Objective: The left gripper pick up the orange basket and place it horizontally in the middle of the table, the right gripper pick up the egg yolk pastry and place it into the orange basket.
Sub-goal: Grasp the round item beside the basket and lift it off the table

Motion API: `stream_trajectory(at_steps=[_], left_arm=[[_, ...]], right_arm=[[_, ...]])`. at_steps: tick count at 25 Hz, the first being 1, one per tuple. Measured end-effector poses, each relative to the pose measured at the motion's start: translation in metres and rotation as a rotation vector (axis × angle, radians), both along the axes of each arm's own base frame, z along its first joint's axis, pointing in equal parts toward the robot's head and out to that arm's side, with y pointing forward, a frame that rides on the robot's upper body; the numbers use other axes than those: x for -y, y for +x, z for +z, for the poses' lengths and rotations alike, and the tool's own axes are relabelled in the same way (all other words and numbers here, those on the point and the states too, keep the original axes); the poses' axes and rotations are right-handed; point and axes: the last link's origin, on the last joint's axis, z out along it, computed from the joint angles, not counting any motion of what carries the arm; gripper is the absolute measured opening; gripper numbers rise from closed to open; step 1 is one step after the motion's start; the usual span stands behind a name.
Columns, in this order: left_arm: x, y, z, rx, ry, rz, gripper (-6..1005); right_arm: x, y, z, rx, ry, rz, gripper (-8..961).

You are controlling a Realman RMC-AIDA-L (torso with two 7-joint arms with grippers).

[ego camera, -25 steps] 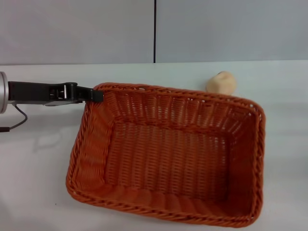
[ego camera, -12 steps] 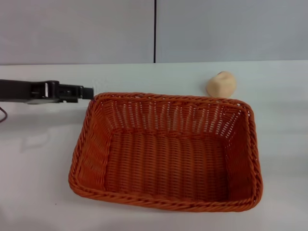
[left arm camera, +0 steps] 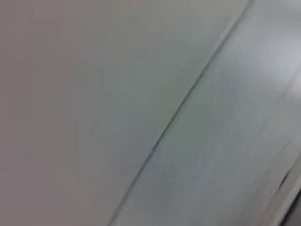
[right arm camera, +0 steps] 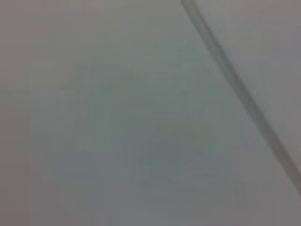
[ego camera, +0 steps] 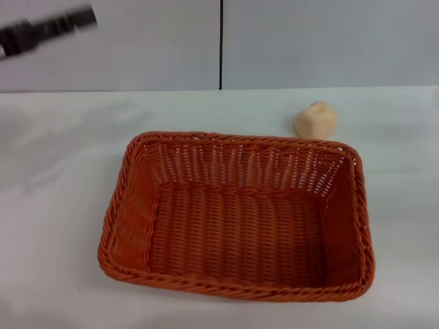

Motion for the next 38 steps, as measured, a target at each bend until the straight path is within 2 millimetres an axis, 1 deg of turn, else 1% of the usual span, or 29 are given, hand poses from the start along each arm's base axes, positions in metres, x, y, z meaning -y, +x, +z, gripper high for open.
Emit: stream_trajectory(at_steps=[1,2,3,4,5,6,7,10,11,12,14,15,16,17,19,21,23,25,26,27,32,36,38], left_arm=[[0.001,0.001,0.001,0.028,0.045,-0.035,673],[0.002,0.003,0.000,0.048,0.096,-0.075,673],[0.002,0.003,0.000,0.048,0.096,-0.075,673],[0.004,0.003,-0.001,0.080,0.179,-0.123,673],[0.004,0.003,-0.001,0.080,0.179,-0.123,673],[0.005,0.002,-0.004,0.097,0.249,-0.157,673],[0.005,0.002,-0.004,0.097,0.249,-0.157,673],[0.007,-0.001,-0.013,0.112,0.311,-0.194,673],[0.007,-0.001,-0.015,0.108,0.324,-0.208,674],[0.009,-0.001,-0.019,0.101,0.341,-0.230,674],[0.012,0.000,-0.024,0.091,0.364,-0.272,674],[0.013,0.001,-0.025,0.093,0.369,-0.283,674],[0.014,0.001,-0.029,0.105,0.375,-0.293,674],[0.014,0.001,-0.029,0.105,0.375,-0.293,674],[0.015,0.001,-0.031,0.110,0.377,-0.296,674],[0.016,0.002,-0.033,0.110,0.372,-0.301,674],[0.017,0.001,-0.035,0.110,0.364,-0.302,674],[0.018,0.001,-0.036,0.113,0.359,-0.300,674],[0.019,0.000,-0.037,0.116,0.355,-0.299,674],[0.019,0.000,-0.037,0.116,0.355,-0.299,674],[0.022,-0.002,-0.041,0.128,0.348,-0.292,674],[0.024,-0.004,-0.045,0.136,0.347,-0.287,674],[0.024,-0.004,-0.046,0.138,0.345,-0.284,674]], right_arm=[[0.000,0.000,0.000,0.000,0.000,0.000,477],[-0.004,-0.003,0.006,0.011,-0.059,0.024,476],[-0.008,-0.006,0.013,0.017,-0.126,0.040,476],[-0.013,-0.010,0.020,0.030,-0.196,0.052,476],[-0.013,-0.010,0.020,0.030,-0.196,0.052,475],[-0.021,-0.016,0.030,0.058,-0.331,0.061,475],[-0.021,-0.016,0.030,0.058,-0.331,0.061,475],[-0.032,-0.031,0.045,0.119,-0.524,0.073,474],[-0.043,-0.043,0.051,0.185,-0.647,0.052,473],[-0.043,-0.043,0.051,0.185,-0.647,0.052,473],[-0.054,-0.052,0.052,0.259,-0.753,0.007,472],[-0.059,-0.057,0.052,0.296,-0.794,-0.011,472],[-0.070,-0.069,0.051,0.354,-0.851,-0.033,471],[-0.070,-0.069,0.051,0.354,-0.851,-0.033,471],[-0.082,-0.081,0.048,0.396,-0.892,-0.056,470],[-0.093,-0.092,0.042,0.431,-0.920,-0.089,470],[-0.102,-0.101,0.031,0.469,-0.938,-0.107,469],[-0.108,-0.108,0.019,0.499,-0.950,-0.105,468],[-0.112,-0.115,0.003,0.532,-0.968,-0.099,468],[-0.112,-0.115,0.003,0.532,-0.968,-0.099,468],[-0.116,-0.124,-0.038,0.608,-0.983,-0.091,466],[-0.115,-0.128,-0.064,0.655,-0.974,-0.085,465],[-0.114,-0.128,-0.067,0.658,-0.976,-0.082,464]])
